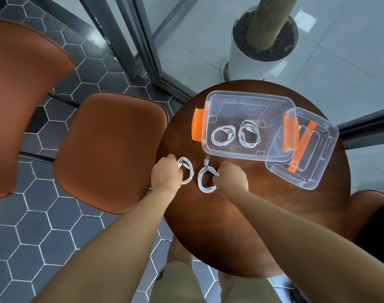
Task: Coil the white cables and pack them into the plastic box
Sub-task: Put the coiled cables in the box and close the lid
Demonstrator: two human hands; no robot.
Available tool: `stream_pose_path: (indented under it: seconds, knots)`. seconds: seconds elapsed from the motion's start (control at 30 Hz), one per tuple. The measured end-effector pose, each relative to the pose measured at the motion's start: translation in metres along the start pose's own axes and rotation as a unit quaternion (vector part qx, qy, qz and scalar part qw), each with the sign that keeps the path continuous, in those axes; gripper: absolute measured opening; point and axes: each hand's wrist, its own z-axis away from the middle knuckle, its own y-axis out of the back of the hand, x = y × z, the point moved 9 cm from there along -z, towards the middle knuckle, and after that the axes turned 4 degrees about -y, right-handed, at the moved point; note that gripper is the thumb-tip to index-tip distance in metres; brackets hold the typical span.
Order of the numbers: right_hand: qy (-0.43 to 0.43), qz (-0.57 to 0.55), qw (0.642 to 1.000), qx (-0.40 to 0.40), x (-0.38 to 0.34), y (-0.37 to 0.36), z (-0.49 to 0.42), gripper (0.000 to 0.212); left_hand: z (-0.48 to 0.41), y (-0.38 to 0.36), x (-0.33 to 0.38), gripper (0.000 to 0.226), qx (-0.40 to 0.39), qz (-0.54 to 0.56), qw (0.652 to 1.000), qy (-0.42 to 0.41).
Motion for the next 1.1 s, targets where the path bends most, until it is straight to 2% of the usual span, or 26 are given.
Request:
stream_pose_path:
  seconds: [0.17,0.47,0.63,0.83,1.1]
  knots:
    - [-0.003,-0.024,1.000,-0.014,0.001,0.003,0.004,0.012,0.004,0.002,-0.006,0.013,-0.002,0.041,0.999,0.017]
    - [0.055,-0.045,0.997,-0.025,-0.001,0.026,0.038,0.011,0.030,0.034,-0.019,0.006,0.036,0.096,0.994,0.037]
    - [0.104,-0.070,0.992,-0.005,-0.011,0.056,0.060,0.007,0.047,0.069,-0.011,0.008,0.073,0.134,0.988,0.035]
    - [0.179,-0.083,0.980,0.033,-0.031,0.100,0.086,0.016,0.063,0.127,0.003,0.015,0.136,0.146,0.980,0.021]
    - [0.194,-0.143,0.964,0.114,-0.026,0.178,0.084,0.016,0.058,0.176,0.064,0.013,0.161,0.138,0.977,-0.029]
